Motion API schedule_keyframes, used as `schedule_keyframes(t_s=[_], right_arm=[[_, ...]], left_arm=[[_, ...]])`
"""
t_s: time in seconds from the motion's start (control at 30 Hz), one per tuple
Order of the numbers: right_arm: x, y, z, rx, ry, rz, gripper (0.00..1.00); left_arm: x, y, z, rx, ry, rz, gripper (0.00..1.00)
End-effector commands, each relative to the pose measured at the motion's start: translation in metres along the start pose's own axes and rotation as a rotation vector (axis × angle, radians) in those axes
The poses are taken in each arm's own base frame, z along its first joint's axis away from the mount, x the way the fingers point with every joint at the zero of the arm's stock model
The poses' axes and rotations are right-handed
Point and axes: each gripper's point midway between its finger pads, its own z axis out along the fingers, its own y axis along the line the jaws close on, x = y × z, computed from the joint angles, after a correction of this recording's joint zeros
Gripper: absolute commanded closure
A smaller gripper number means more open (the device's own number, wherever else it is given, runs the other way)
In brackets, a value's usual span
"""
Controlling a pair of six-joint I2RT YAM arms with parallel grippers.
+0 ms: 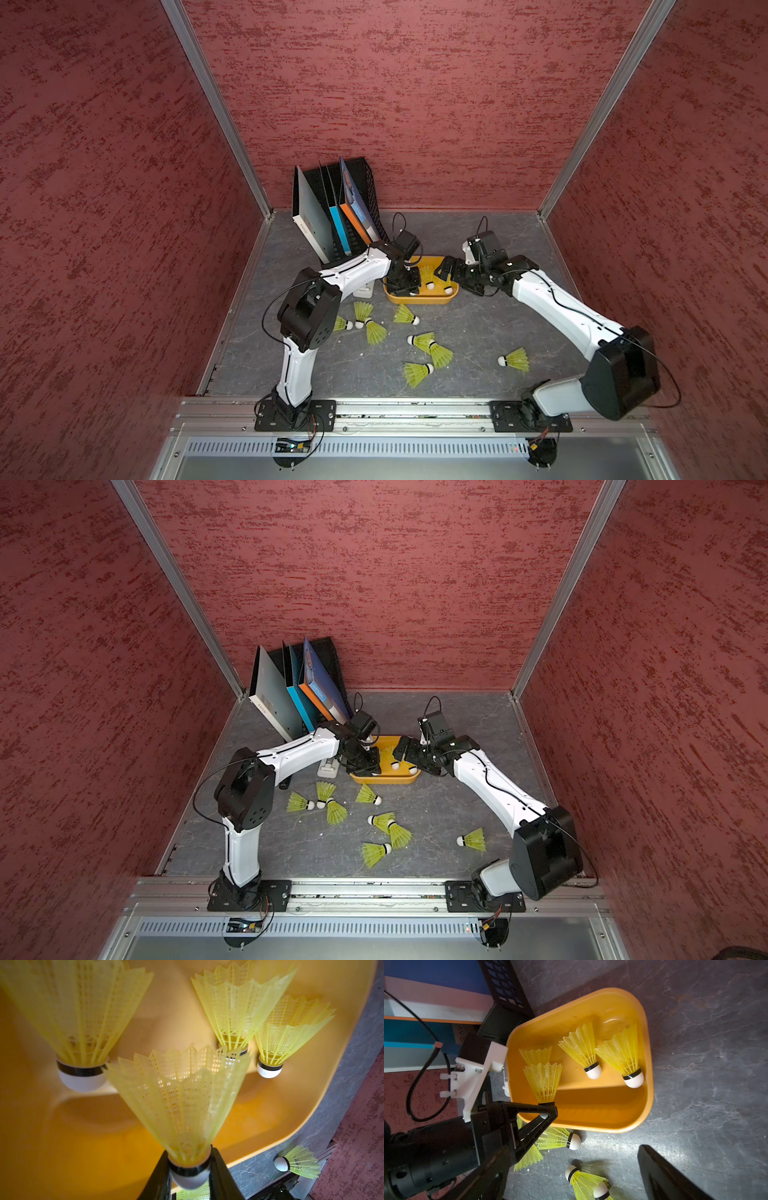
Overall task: Put the shuttlecocks into the storage box
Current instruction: Place the shuttlecock in the storage box.
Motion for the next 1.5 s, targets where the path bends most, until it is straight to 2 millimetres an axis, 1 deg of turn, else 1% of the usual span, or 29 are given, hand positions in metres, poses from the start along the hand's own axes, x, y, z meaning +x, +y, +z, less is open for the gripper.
schedule_keyframes(t_s=[0.0,0.1,0.3,0.57,0.73,0.8,0.87,0.93,1.03,1.2,1.3,1.47], right_arm=[[-0.018,0.011,0.007,-0.050,0.003,-0.005,0.02],[-0.023,0.009,0.013,-0.053,0.032,0.022,0.02],[-0.027,0.010,0.018,-0.058,0.053,0.037,0.02],[-0.024,0.007,0.020,-0.057,0.057,0.038,0.02],[-0.023,0.006,0.022,-0.058,0.062,0.040,0.02],[-0.023,0.005,0.023,-0.057,0.061,0.042,0.02],[-0.023,0.006,0.023,-0.060,0.061,0.041,0.01],[-0.024,0.007,0.022,-0.061,0.059,0.041,0.01],[-0.024,0.007,0.021,-0.062,0.058,0.040,0.02],[-0.024,0.007,0.020,-0.063,0.056,0.039,0.02],[-0.023,0.007,0.019,-0.063,0.056,0.039,0.02],[-0.022,0.006,0.019,-0.064,0.054,0.038,0.02]], left_arm=[[-0.007,0.004,0.002,-0.030,-0.012,0.019,0.88],[-0.010,0.006,0.006,-0.046,-0.014,0.023,0.88],[-0.014,0.010,0.013,-0.073,-0.018,0.029,0.88],[-0.019,0.014,0.017,-0.099,-0.035,0.037,0.88],[-0.023,0.010,0.018,-0.091,-0.045,0.044,0.86],[-0.024,0.009,0.019,-0.092,-0.043,0.045,0.81],[-0.024,0.009,0.020,-0.094,-0.043,0.047,0.69],[-0.024,0.008,0.021,-0.094,-0.041,0.048,0.60],[-0.023,0.010,0.023,-0.101,-0.034,0.048,0.53],[-0.022,0.011,0.023,-0.105,-0.033,0.048,0.53],[-0.023,0.010,0.019,-0.106,-0.046,0.053,0.56],[-0.024,0.011,0.020,-0.117,-0.047,0.055,0.61]])
